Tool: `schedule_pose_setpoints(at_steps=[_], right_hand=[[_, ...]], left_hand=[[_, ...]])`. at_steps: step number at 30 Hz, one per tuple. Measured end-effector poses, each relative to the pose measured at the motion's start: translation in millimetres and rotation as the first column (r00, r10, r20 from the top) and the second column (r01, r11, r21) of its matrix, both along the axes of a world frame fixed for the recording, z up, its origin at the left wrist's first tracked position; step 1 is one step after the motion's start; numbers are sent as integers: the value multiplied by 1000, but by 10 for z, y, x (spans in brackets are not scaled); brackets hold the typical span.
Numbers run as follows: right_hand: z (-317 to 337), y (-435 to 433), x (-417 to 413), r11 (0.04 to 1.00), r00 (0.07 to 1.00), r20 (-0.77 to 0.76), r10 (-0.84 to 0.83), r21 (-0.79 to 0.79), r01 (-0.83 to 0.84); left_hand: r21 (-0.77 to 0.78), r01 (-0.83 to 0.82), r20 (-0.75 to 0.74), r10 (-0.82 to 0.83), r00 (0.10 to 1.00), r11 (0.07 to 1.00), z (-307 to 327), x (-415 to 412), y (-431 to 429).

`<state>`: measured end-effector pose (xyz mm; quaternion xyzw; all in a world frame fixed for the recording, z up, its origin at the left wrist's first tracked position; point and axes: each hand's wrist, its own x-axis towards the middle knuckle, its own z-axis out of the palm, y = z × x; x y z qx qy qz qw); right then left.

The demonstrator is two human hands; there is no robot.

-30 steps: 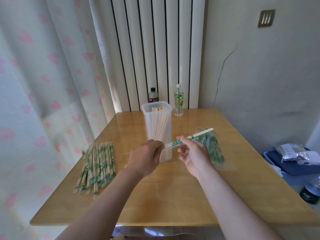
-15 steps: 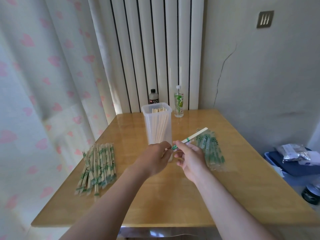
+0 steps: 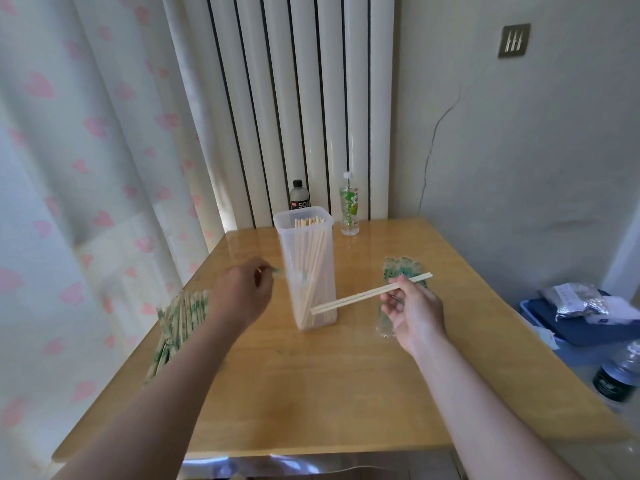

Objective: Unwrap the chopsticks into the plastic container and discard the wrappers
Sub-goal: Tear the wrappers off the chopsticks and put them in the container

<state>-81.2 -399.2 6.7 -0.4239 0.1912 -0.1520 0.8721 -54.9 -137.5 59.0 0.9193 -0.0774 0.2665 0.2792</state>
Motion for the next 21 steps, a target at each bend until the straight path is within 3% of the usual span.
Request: schedule_pose_setpoints(at_steps=[4, 10, 17, 21], right_hand=[[35, 96, 3, 998, 999, 30, 28, -52, -26], [321, 258, 29, 995, 992, 104, 74, -77, -66], [1257, 328, 302, 991, 952, 303, -42, -111, 79], [1535, 432, 589, 910, 937, 331, -117, -342, 234]], left_hand=[[-311, 12, 10, -9, 1000, 950, 163, 10, -3], [-406, 81, 29, -75, 997, 910, 251, -46, -88], [-682, 47, -23, -85, 996, 729, 405, 12, -46], [-705, 60, -35, -119, 992, 707, 440, -19, -24]])
